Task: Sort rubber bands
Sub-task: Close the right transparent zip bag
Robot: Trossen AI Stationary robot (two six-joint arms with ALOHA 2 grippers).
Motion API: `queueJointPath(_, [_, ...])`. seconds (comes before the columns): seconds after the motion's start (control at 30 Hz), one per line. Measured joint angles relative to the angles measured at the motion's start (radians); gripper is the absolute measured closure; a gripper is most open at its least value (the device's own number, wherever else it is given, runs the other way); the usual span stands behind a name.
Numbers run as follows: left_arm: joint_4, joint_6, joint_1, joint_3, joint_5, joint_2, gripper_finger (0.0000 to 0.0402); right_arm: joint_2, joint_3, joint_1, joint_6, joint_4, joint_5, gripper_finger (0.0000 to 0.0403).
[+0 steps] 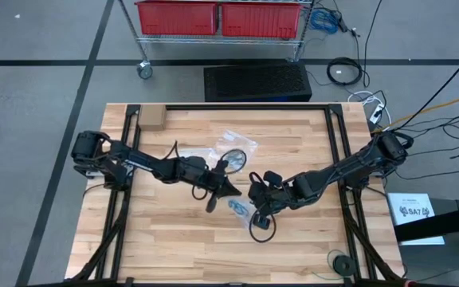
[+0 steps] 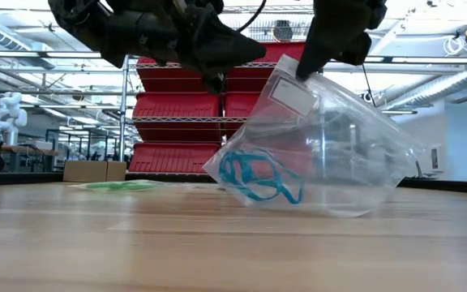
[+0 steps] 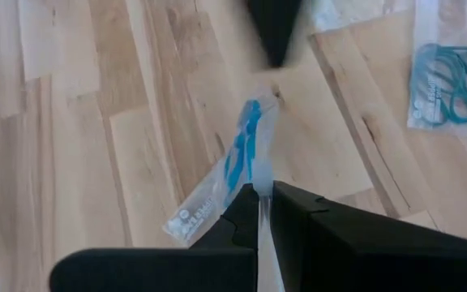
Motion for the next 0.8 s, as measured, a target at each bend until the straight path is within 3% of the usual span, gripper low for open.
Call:
queueJointPath(0.33, [-0.003,-0.028,-0.023,0.000,-0.031,0.000,0.0273,0.000,0.000,-0.002,-0.031,0.059,-0.005,0.0403])
queueJointPath(0.53, [-0.016,-0.029,-0.024,0.006,-0.032,0.008,0.0262,0.000,0.000,-0.006,-0.036,0.059,-0.006,0.0403])
queueJointPath(0.8, [-0.097,-0.021,-0.028,0.105,-0.034,0.090,0.0262,0.000,0.000,-0.010,-0.043,0.062,-0.006,0.0403])
